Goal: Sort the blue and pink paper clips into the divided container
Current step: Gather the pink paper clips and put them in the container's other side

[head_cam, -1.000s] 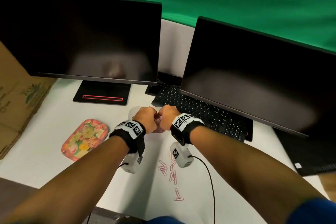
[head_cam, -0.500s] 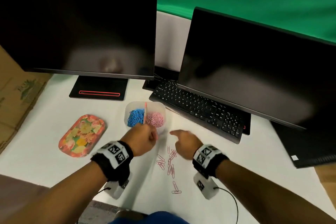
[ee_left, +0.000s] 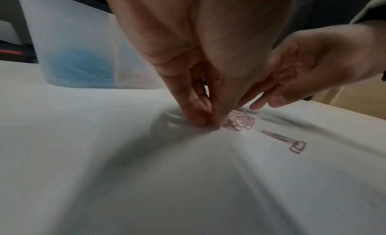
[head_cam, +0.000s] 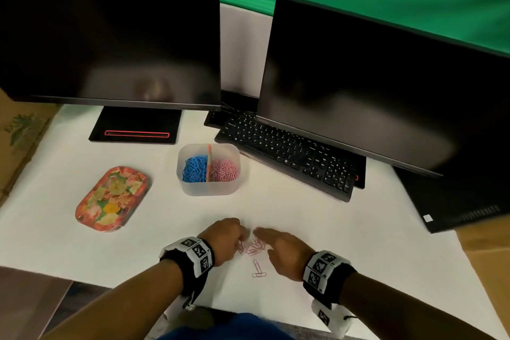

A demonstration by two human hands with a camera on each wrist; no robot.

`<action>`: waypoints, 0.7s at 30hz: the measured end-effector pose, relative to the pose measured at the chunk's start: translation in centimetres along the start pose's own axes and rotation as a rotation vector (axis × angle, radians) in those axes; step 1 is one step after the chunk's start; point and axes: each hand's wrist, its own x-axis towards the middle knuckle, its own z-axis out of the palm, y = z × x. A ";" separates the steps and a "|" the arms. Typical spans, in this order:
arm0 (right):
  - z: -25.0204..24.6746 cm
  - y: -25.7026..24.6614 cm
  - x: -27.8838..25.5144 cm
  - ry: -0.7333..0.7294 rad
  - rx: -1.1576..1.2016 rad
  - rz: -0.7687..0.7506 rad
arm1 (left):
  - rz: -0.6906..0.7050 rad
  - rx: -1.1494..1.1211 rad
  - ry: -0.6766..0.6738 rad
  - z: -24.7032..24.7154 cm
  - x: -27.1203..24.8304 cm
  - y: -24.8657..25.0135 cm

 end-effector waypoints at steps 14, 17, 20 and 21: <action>2.1 -1.1 0.7 0.058 0.033 0.048 | 0.034 0.067 0.074 0.7 -0.6 1.6; 2.3 -1.5 1.0 0.082 0.051 0.081 | 0.036 0.079 0.082 0.9 -0.5 1.8; 2.4 -1.8 1.4 0.115 0.058 0.119 | 0.044 0.056 0.095 1.0 -0.5 1.7; 2.4 -1.9 1.6 0.120 0.052 0.126 | 0.043 0.039 0.096 1.0 -0.5 1.6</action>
